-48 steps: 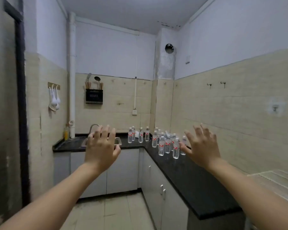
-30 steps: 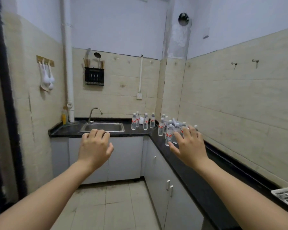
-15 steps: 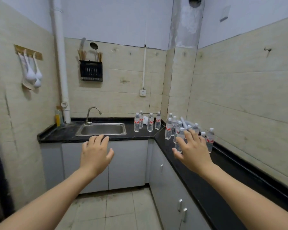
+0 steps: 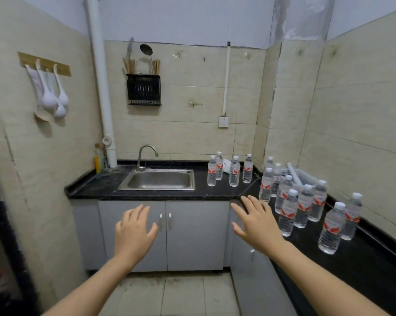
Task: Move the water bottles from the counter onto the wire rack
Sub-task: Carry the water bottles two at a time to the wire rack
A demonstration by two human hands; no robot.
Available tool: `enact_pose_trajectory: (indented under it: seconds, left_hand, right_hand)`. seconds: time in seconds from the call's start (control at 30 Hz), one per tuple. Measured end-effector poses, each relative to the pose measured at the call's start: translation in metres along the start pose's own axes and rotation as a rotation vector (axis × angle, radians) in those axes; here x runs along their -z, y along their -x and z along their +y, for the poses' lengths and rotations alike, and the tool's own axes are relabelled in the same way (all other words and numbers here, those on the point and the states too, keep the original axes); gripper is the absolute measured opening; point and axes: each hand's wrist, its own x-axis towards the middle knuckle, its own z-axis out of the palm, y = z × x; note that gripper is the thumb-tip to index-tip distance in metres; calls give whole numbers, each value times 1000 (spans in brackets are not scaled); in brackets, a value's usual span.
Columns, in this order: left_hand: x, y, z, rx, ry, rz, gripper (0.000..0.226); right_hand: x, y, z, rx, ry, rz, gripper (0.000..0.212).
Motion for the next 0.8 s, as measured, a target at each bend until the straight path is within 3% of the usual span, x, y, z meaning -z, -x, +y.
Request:
enact_pose_trajectory:
  seconds: [0.37, 0.57, 0.8]
  left_hand:
    - [-90, -139, -107, 127, 70, -110, 56]
    - [-151, -236, -142, 193, 226, -182, 54]
    - [-242, -274, -107, 238, 545, -353, 49]
  right_hand:
    - [-143, -115, -60, 68, -13, -250, 58]
    - [-209, -170, -64, -139, -76, -443, 51]
    - [-248, -176, -43, -374, -207, -496, 54]
